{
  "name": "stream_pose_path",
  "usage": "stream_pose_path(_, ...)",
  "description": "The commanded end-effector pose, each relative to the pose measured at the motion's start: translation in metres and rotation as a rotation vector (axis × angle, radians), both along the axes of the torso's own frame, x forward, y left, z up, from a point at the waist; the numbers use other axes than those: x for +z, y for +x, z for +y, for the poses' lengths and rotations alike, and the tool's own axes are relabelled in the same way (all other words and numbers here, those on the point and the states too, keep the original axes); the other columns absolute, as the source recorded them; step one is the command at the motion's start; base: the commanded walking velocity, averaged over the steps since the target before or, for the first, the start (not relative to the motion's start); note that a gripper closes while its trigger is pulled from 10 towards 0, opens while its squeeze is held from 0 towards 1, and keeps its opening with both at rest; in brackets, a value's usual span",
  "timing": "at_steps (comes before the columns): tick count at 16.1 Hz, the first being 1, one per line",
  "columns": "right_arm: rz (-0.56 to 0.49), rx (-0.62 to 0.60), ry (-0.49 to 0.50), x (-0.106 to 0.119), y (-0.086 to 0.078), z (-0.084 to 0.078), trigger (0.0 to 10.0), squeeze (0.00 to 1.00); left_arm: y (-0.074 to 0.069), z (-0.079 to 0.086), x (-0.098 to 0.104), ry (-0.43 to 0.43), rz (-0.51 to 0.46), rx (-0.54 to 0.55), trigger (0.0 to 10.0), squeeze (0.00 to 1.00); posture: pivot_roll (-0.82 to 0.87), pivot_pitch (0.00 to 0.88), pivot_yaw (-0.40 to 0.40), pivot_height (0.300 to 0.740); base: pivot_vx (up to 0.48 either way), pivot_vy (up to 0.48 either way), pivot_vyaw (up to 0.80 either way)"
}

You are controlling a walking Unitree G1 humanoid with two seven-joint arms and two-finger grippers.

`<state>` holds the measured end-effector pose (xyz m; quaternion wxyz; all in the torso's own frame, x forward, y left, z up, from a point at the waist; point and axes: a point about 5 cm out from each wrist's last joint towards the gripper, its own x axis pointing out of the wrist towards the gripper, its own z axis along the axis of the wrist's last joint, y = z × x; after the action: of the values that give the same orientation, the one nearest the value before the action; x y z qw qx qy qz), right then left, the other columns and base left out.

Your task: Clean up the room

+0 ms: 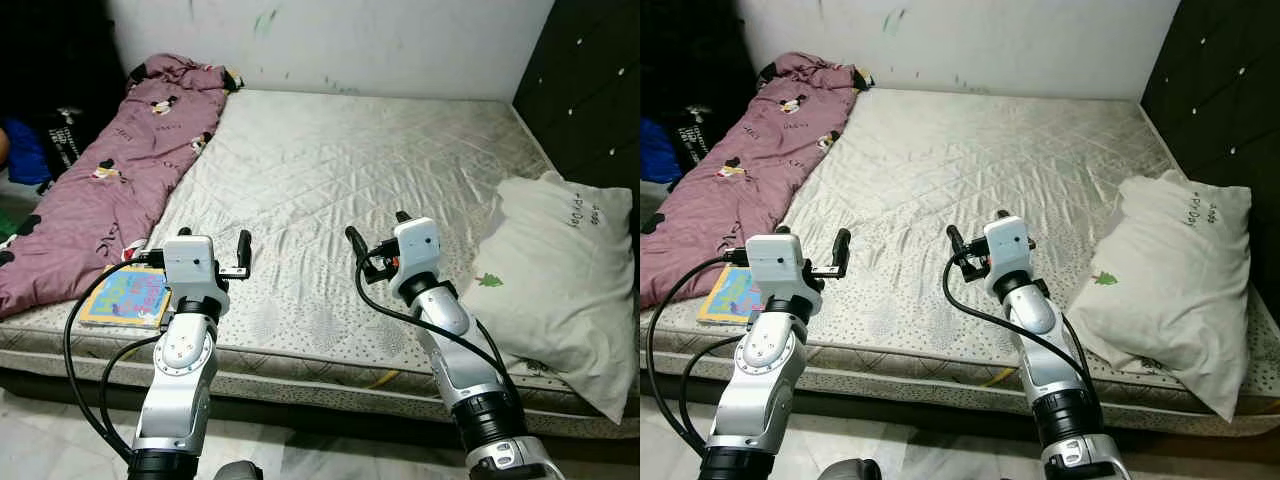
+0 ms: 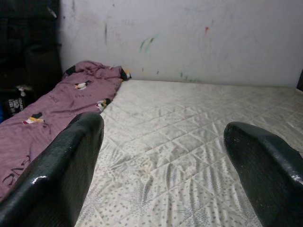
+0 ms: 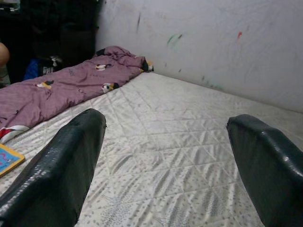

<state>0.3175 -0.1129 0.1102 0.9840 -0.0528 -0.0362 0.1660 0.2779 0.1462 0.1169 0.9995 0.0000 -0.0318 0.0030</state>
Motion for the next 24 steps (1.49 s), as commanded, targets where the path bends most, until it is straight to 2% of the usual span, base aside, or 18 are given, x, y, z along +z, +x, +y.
stream_pose_path(1, -0.008, -0.001, 0.004, 0.0055, 0.0037, 0.0000, 10.0, 0.00, 0.0023, -0.0012, 0.0014, 0.001, -0.002, -0.008, 10.0, 0.00, -0.03, 0.000, -0.006, 0.740, 0.000, -0.360, 0.00)
stream_pose_path(15, -0.003, 0.006, -0.009, 0.0045, 0.0055, -0.0008, 10.0, 0.00, 0.0045, -0.0041, 0.0004, -0.006, -0.001, -0.016, 10.0, 0.00, -0.03, 0.000, -0.012, 0.740, 0.000, -0.438, 0.00)
stream_pose_path(18, -0.004, 0.003, -0.010, 0.0048, 0.0061, -0.0014, 10.0, 0.00, 0.0037, -0.0044, 0.0037, -0.049, -0.034, -0.034, 10.0, 0.00, -0.04, 0.000, -0.014, 0.740, 0.000, 0.000, 0.00)
stream_pose_path(24, -0.007, 0.004, -0.013, 0.0052, 0.0066, -0.0018, 10.0, 0.00, 0.0032, -0.0072, 0.0058, -0.063, -0.052, -0.059, 10.0, 0.00, -0.04, 0.000, -0.016, 0.740, 0.092, 0.000, 0.00)
